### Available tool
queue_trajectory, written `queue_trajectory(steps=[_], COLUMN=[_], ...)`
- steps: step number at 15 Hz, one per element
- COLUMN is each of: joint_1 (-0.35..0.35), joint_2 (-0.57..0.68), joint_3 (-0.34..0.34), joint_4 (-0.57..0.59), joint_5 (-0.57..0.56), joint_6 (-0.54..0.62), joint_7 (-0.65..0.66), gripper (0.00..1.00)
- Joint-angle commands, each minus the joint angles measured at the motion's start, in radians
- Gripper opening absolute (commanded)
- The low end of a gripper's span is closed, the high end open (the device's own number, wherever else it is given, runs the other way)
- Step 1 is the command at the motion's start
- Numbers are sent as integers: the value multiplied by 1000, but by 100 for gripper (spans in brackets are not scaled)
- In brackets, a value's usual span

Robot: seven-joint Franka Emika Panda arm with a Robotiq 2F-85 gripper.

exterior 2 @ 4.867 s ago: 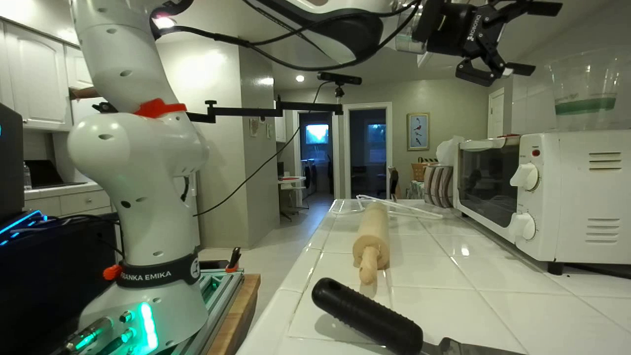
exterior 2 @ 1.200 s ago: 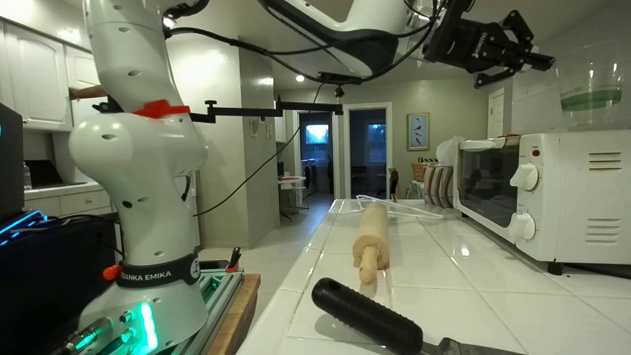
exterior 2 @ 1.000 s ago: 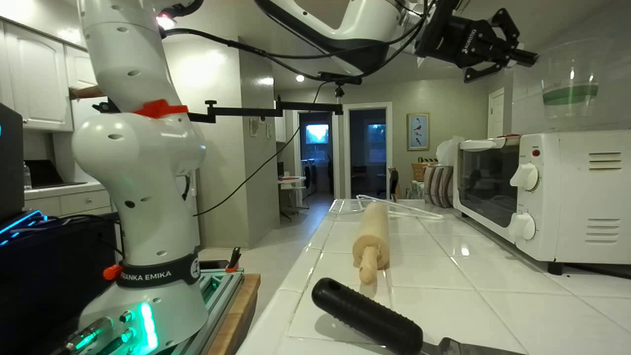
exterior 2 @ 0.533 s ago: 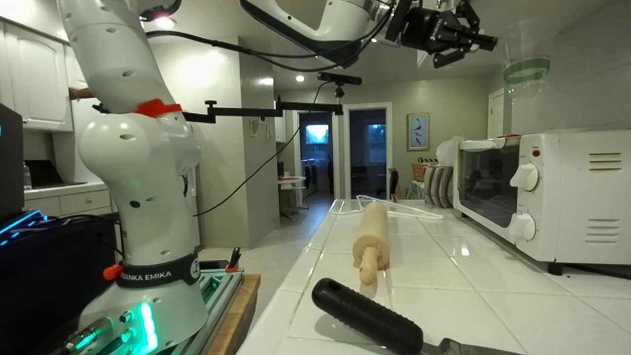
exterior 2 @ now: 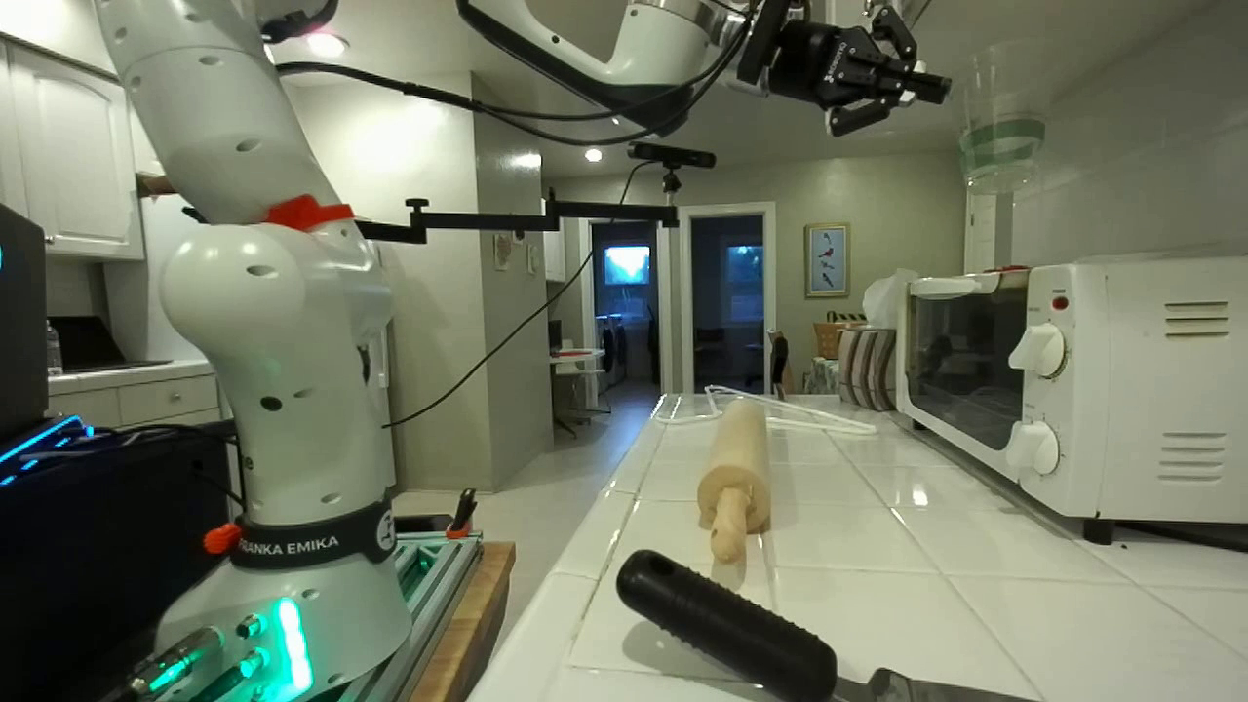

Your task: Remove the clear cup from the top of the oven.

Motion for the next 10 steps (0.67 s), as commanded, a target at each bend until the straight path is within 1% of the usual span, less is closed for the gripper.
queue_trajectory(steps=[1, 5, 6, 8, 10], joint_1=[16, 20, 17, 22, 36], joint_2=[-59, -93, -103, -127, -165], joint_3=[-21, -30, -27, -29, -36], joint_4=[-94, -143, -142, -138, -151], joint_5=[38, 68, 60, 81, 129], joint_6=[32, 67, 65, 45, 44], joint_7=[-25, -37, -41, -68, -101], gripper=[1, 1, 1, 1, 1])
